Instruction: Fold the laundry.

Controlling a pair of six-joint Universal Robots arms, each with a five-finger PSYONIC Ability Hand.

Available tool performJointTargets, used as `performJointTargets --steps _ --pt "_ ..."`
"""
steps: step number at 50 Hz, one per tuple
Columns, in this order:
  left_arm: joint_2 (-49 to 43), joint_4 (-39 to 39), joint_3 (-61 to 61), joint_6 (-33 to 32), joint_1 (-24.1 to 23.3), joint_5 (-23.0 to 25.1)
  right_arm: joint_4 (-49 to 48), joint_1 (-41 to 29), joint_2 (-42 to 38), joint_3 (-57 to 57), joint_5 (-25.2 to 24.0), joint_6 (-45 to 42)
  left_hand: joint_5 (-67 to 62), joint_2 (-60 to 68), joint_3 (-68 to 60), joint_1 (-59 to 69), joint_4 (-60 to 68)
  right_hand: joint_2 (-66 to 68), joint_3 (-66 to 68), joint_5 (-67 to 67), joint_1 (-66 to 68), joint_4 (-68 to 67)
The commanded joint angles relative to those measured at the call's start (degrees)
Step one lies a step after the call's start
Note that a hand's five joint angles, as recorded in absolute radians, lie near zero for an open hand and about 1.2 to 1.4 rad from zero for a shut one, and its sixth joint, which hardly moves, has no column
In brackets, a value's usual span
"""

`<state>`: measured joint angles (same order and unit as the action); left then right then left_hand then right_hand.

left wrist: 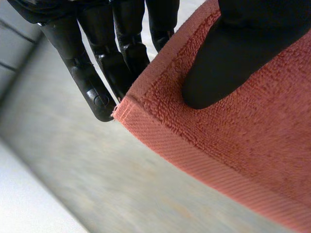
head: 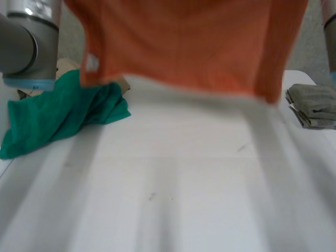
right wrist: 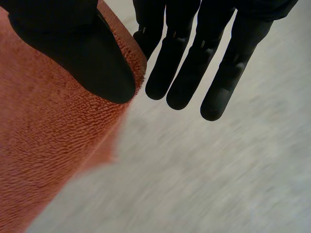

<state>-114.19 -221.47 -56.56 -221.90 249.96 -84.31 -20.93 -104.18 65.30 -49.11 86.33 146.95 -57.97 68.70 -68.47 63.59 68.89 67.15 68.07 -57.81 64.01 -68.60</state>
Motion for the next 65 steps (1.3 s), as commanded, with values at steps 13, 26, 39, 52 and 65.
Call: performJointTargets --steps 13,26,39,52,65 --pt "8.11 4.29 -39.13 5.07 -1.23 -1.91 12.14 2.49 3.34 -30.15 -5.73 1.5 -12.03 11.3 -11.53 16.41 11.11 12.85 11.93 -12.19 15.99 -11.4" --pt "1.34 4.38 -50.31 4.64 -1.85 -1.82 12.84 4.69 -6.42 -38.95 -10.65 0.79 -12.03 11.3 -11.53 16.41 11.11 12.85 11.93 -12.19 15.99 -11.4" --pt "8.28 4.81 -51.89 5.34 -1.93 -1.82 17.41 12.95 -5.27 -39.57 -10.91 10.01 -12.03 11.3 -11.53 16.41 11.11 -33.85 -34.77 34.51 -30.71 35.3" --pt "8.11 4.82 -51.54 5.34 -1.5 -1.82 21.19 18.75 -5.45 -37.37 -16.72 19.15 -12.03 11.3 -11.53 16.41 11.11 -14.17 -15.09 14.83 -11.03 15.62" --pt "8.11 4.82 -51.37 5.34 -1.76 -1.82 28.67 19.37 -6.33 -36.23 -20.06 22.24 -12.03 11.3 -11.53 16.41 11.11 -38.22 -39.14 38.88 -35.08 39.67"
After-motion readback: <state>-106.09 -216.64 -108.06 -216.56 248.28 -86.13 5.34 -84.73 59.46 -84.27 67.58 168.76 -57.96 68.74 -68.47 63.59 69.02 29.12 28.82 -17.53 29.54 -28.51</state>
